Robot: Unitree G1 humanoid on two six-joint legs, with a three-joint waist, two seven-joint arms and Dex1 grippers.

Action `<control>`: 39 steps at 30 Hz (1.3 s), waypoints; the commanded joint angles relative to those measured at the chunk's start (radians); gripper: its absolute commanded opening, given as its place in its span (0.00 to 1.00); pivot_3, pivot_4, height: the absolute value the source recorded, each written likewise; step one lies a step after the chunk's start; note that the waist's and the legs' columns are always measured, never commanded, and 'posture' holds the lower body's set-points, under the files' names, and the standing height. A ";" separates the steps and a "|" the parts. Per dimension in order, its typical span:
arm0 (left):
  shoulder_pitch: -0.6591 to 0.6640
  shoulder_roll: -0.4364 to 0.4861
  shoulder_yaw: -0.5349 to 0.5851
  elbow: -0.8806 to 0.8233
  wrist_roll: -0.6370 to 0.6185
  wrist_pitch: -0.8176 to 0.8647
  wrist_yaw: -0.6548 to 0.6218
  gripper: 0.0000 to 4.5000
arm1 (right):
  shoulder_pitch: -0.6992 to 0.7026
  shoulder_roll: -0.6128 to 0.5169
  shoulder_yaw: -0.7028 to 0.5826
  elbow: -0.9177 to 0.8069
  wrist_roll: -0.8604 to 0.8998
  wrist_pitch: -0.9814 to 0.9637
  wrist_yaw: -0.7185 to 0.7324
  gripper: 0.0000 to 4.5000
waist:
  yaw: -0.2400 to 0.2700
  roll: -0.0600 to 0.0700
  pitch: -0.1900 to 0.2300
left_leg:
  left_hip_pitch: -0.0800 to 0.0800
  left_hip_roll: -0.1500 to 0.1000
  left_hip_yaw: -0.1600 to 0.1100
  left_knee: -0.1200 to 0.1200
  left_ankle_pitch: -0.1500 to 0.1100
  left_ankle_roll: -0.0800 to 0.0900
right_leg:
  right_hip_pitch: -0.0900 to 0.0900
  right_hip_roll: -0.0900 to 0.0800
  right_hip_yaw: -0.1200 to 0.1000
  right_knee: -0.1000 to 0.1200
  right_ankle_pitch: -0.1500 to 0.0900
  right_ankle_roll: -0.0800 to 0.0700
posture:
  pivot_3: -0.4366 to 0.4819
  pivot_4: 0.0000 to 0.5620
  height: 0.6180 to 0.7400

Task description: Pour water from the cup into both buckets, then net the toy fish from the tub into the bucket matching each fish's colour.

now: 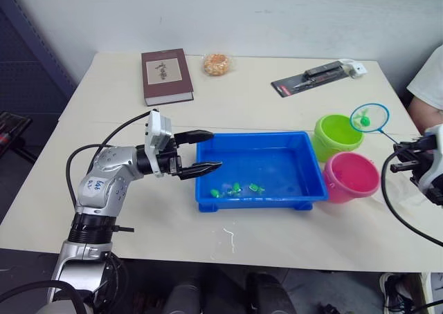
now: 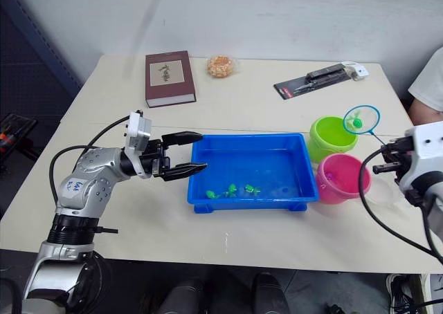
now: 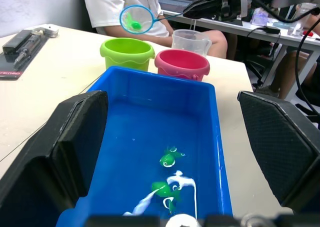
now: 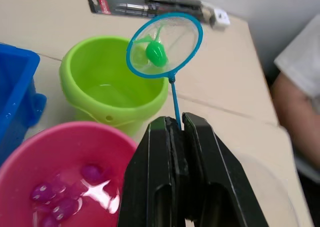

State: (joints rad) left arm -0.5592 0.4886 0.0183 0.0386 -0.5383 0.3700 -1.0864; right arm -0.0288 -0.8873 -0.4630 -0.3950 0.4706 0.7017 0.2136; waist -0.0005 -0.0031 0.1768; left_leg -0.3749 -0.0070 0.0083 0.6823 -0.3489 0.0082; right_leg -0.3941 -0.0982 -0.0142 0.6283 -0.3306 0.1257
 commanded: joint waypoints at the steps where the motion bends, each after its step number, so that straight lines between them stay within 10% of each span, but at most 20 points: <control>1: -0.003 -0.002 0.005 -0.049 -0.008 0.000 0.009 0.99 | 0.020 -0.036 0.079 0.028 -0.212 -0.192 0.000 0.00 | 0.000 0.000 0.000 | 0.000 0.000 0.000 0.000 0.000 0.000 | 0.000 0.000 -0.001 0.000 0.000 0.000 | 0.48 0.27 0.99; 18: -0.009 -0.024 0.019 -0.062 -0.012 -0.021 0.033 0.99 | 0.133 -0.184 0.208 0.260 -0.946 -0.793 -0.118 0.00 | -0.001 0.000 0.000 | 0.001 0.000 0.001 0.001 0.001 -0.001 | 0.000 0.000 -0.004 0.001 0.000 0.000 | 0.48 0.27 0.99; 29: 0.018 0.037 0.027 -0.047 0.015 -0.047 0.008 0.99 | 0.066 -0.035 -0.029 -0.075 -0.032 -0.347 0.368 0.00 | -0.001 0.000 0.000 | 0.002 0.001 0.000 0.001 0.001 -0.001 | 0.002 0.001 -0.005 0.001 0.000 0.000 | 0.48 0.27 0.99; 39: 0.095 0.228 0.036 -0.061 -0.002 -0.026 -0.178 0.99 | 0.003 -0.267 0.296 -0.172 -0.167 -0.134 0.480 0.00 | 0.002 0.000 0.000 | 0.002 0.000 0.000 0.001 0.000 0.000 | 0.002 -0.001 -0.004 0.000 0.000 0.000 | 0.48 0.27 0.99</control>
State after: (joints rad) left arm -0.4645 0.7039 0.0387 0.0136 -0.5179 0.3393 -1.2370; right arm -0.0131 -1.1361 -0.1730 -0.5689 0.3451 0.5873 0.6873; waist 0.0010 -0.0029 0.1769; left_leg -0.3731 -0.0066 0.0076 0.6830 -0.3488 0.0080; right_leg -0.3921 -0.0997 -0.0181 0.6278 -0.3303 0.1260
